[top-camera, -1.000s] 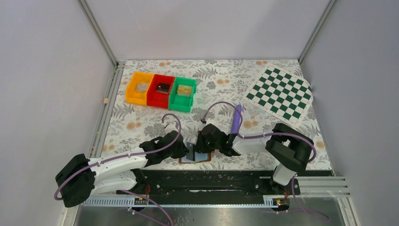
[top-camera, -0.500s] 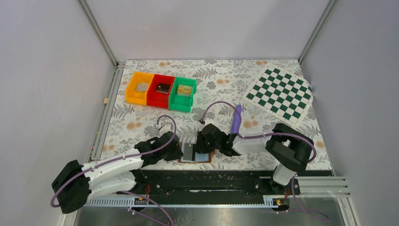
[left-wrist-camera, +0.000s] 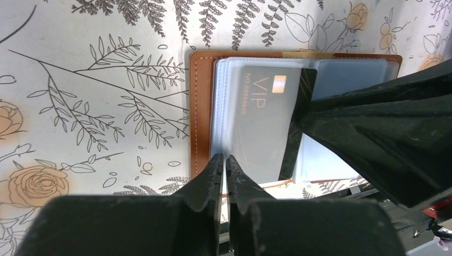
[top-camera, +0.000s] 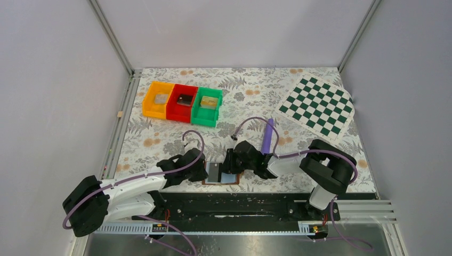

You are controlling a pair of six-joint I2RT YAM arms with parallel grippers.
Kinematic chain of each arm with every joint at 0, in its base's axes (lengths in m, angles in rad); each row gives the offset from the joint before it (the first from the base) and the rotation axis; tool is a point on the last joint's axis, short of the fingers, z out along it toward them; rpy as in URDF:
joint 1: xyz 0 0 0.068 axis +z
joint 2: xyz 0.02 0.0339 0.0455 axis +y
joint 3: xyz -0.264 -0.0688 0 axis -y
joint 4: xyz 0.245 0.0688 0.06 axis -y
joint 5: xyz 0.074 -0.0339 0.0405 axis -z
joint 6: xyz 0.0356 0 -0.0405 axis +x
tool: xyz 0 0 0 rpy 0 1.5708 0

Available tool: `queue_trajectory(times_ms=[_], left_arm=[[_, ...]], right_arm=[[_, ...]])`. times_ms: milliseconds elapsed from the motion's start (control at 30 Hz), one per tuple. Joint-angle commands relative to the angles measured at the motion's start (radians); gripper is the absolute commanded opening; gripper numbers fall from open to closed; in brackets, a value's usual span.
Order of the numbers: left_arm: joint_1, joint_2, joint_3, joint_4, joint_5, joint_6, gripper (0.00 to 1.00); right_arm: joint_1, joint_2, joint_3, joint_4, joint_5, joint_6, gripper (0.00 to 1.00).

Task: Take the credit cards out of the card holder
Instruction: Remove the credit card from the card holder.

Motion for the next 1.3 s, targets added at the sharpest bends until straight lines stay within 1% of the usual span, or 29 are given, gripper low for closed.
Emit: queue_trajectory(times_ms=[0,267,333,433,567,733,967,1133,1267], left_arm=[[0.005,0.025,-0.026,0.090,0.023,0.013,0.03],[0.006,0.049,-0.048,0.117,0.039,0.005,0.01],[0.006,0.045,-0.049,0.113,0.036,0.004,0.01],[0.006,0.042,-0.046,0.094,0.023,0.002,0.01],[0.014,0.062,-0.040,0.054,0.008,-0.004,0.02],[0.017,0.097,-0.017,0.010,-0.011,0.002,0.03],[0.027,0.133,-0.007,0.008,-0.011,0.006,0.04],[0.027,0.091,0.008,-0.024,-0.020,0.008,0.04],[0.029,0.073,0.016,-0.046,-0.031,0.012,0.04]], right_arm=[[-0.024,0.032,-0.057,0.060,-0.066,0.054,0.27],[-0.040,0.058,-0.090,0.162,-0.118,0.110,0.29],[-0.047,0.060,-0.101,0.194,-0.128,0.125,0.27],[-0.060,0.054,-0.122,0.227,-0.132,0.138,0.17],[-0.094,0.030,-0.148,0.234,-0.151,0.128,0.00],[-0.143,-0.006,-0.187,0.249,-0.193,0.114,0.00],[-0.185,-0.050,-0.200,0.240,-0.232,0.105,0.00],[-0.201,-0.122,-0.203,0.177,-0.235,0.096,0.00],[-0.202,-0.201,-0.194,0.065,-0.200,0.071,0.00]])
